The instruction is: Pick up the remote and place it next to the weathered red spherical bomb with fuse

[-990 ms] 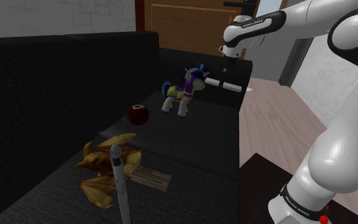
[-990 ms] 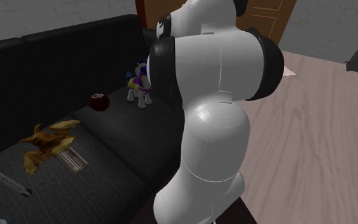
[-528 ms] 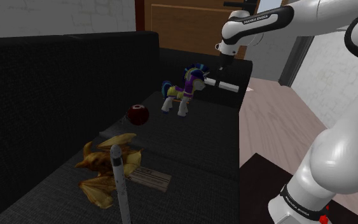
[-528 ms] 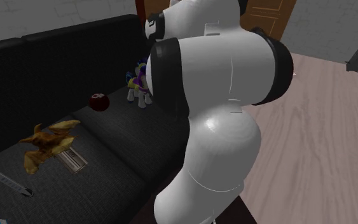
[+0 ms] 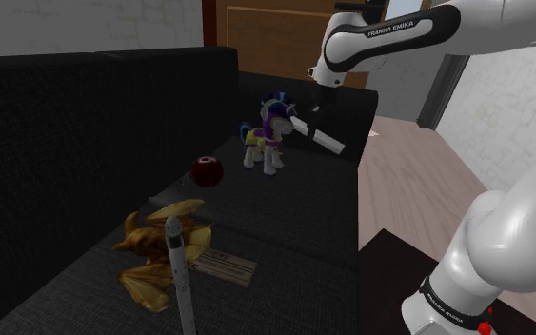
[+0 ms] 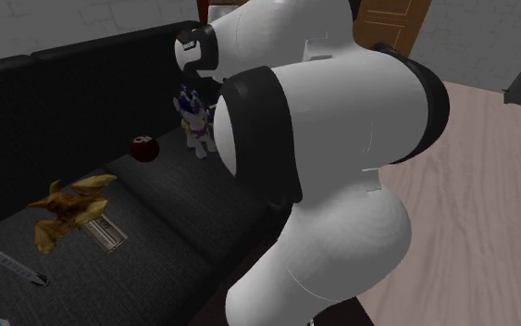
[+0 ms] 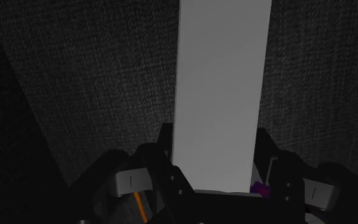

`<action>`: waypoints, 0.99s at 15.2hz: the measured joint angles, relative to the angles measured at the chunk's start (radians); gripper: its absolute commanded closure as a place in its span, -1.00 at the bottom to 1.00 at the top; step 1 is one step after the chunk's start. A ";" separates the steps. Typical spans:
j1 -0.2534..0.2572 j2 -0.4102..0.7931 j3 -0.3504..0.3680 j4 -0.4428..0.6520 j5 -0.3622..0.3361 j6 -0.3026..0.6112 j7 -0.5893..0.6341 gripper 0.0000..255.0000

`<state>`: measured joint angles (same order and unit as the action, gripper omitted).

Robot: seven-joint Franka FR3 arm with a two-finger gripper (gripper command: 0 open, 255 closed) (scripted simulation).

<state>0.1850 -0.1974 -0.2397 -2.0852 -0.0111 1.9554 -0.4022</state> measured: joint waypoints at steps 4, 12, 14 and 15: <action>0.037 -0.035 0.061 -0.035 -0.001 0.001 0.099 1.00; 0.120 -0.046 0.191 -0.050 0.015 0.007 0.302 1.00; 0.139 -0.044 0.222 -0.039 0.019 -0.001 0.351 1.00; 0.150 -0.047 0.238 -0.043 0.021 0.000 0.377 1.00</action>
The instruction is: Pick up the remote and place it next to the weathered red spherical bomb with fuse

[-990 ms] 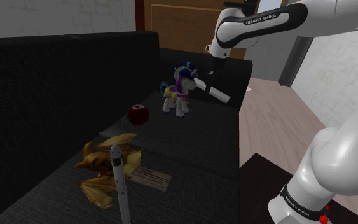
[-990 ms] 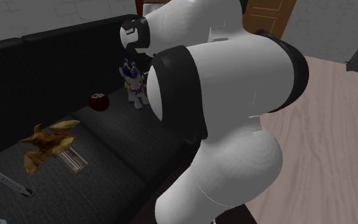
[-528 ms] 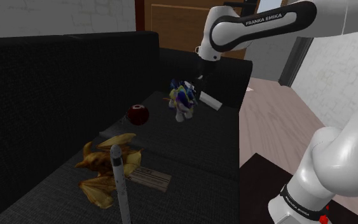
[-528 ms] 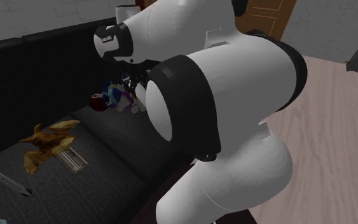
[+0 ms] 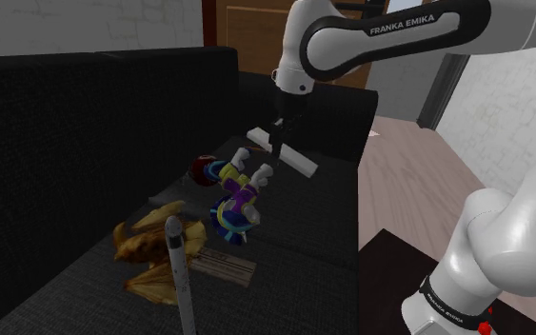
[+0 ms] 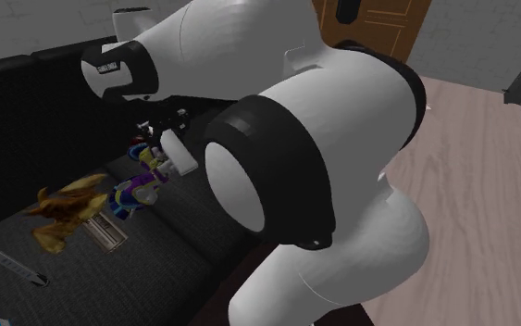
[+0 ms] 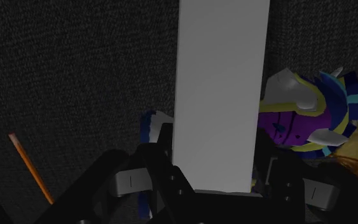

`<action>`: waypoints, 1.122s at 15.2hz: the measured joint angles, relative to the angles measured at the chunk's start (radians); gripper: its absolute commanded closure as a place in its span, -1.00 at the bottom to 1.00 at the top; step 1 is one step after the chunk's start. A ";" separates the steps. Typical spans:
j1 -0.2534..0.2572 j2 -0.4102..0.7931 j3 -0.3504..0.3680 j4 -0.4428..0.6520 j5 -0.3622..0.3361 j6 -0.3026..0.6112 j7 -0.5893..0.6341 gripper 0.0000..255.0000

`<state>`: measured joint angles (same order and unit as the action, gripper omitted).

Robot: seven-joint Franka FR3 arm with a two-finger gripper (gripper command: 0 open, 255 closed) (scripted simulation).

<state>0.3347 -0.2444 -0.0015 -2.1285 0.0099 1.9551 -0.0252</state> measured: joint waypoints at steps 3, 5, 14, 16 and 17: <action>0.013 0.020 0.021 -0.006 0.003 0.026 0.034 1.00; 0.015 0.027 0.024 -0.022 0.003 0.049 0.038 1.00; 0.015 0.053 0.025 -0.119 0.004 0.173 0.038 1.00; 0.015 0.067 0.025 -0.132 0.003 0.199 0.038 1.00; 0.016 0.069 0.025 -0.145 0.004 0.214 0.039 1.00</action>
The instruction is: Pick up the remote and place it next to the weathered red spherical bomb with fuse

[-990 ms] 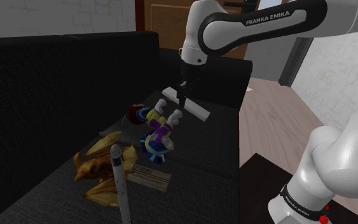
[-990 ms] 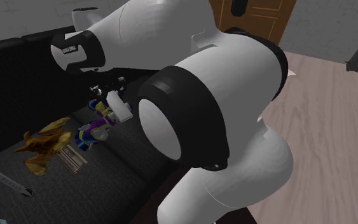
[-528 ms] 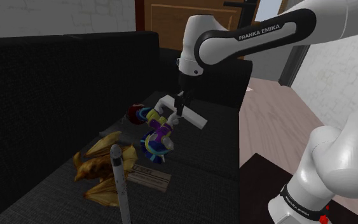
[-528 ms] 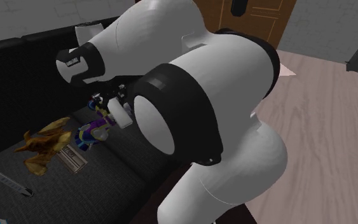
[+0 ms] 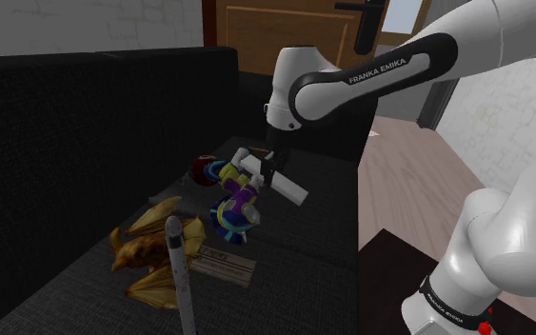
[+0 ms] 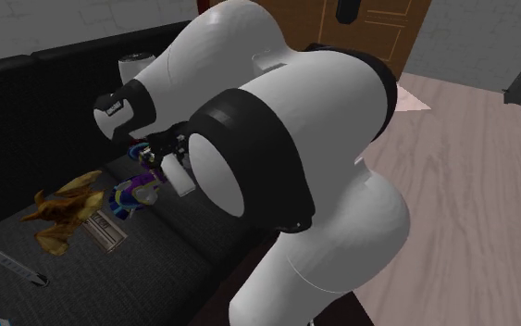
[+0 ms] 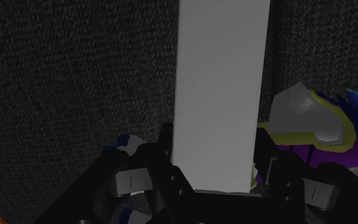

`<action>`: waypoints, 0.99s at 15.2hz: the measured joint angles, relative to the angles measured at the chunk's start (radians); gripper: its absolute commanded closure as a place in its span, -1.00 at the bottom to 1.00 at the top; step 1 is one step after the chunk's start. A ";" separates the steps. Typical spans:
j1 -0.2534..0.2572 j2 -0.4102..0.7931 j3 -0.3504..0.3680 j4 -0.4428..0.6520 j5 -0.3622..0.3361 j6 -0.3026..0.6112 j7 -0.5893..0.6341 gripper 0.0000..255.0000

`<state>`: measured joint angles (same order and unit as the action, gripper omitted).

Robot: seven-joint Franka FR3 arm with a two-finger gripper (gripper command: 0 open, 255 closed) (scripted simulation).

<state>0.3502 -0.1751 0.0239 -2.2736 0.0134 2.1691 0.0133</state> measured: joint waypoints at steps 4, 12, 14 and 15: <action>0.000 0.023 0.000 -0.031 0.000 0.053 0.000 1.00; 0.000 0.077 0.001 -0.086 0.000 0.172 0.000 1.00; 0.001 0.089 0.002 -0.090 -0.001 0.195 0.001 1.00; 0.001 0.089 0.002 -0.091 0.000 0.198 0.000 1.00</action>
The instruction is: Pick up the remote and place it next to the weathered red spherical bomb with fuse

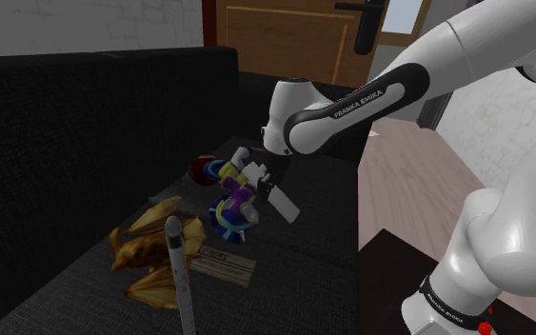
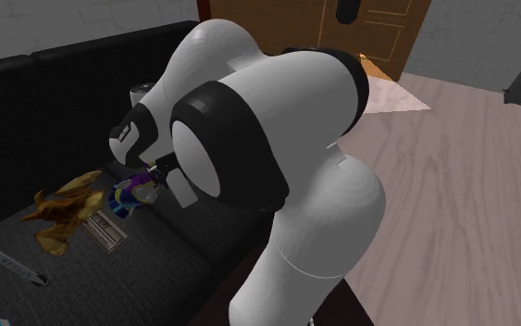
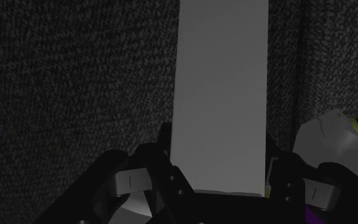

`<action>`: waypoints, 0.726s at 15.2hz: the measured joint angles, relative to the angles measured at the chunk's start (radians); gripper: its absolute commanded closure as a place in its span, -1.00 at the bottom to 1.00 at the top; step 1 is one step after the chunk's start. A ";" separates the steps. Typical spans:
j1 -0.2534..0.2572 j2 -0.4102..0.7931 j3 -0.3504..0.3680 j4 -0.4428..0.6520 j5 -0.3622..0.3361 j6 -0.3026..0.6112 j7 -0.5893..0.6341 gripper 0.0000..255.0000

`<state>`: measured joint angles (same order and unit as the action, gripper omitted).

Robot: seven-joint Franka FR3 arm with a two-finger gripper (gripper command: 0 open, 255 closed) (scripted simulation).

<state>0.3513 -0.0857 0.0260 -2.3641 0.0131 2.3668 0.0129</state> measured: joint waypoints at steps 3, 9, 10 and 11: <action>0.000 0.002 0.000 -0.002 -0.001 0.007 0.003 1.00; -0.002 0.007 -0.002 -0.011 0.000 0.004 -0.001 -1.00; -0.002 0.007 -0.002 -0.012 0.000 0.004 -0.002 -1.00; -0.002 0.007 -0.002 -0.013 0.000 0.003 -0.002 -1.00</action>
<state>0.3496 -0.0786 0.0241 -2.3766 0.0128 2.3703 0.0113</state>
